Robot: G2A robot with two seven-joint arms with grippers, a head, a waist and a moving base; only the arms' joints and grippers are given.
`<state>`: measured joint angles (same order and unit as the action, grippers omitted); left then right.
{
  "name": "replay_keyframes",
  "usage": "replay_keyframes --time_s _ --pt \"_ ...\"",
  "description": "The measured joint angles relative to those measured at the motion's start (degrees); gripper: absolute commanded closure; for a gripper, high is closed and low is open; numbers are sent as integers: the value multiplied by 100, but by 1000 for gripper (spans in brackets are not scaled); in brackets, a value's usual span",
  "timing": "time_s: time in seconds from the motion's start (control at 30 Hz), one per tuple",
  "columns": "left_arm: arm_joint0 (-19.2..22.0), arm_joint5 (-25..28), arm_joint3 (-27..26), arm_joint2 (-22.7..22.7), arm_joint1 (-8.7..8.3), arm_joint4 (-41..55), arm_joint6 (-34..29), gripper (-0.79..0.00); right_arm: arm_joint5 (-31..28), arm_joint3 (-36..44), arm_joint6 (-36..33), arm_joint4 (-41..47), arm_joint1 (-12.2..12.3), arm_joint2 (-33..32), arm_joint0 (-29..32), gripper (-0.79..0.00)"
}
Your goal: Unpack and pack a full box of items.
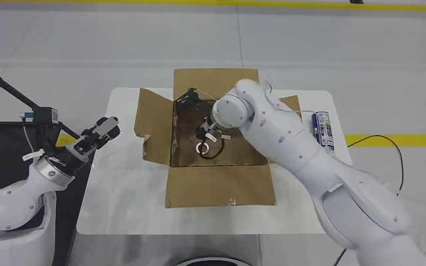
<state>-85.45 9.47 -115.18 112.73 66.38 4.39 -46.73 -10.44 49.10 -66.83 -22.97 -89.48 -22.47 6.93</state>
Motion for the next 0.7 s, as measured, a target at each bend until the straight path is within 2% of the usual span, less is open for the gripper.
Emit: replay_keyframes --time_s 0.33,0.7 --pt "0 0 0 0 0 0 0 -785 112 -1289 206 42 -644 351 -3 -486" --pt "0 0 0 0 0 0 0 -785 378 -2265 333 -199 -1193 558 45 -379"
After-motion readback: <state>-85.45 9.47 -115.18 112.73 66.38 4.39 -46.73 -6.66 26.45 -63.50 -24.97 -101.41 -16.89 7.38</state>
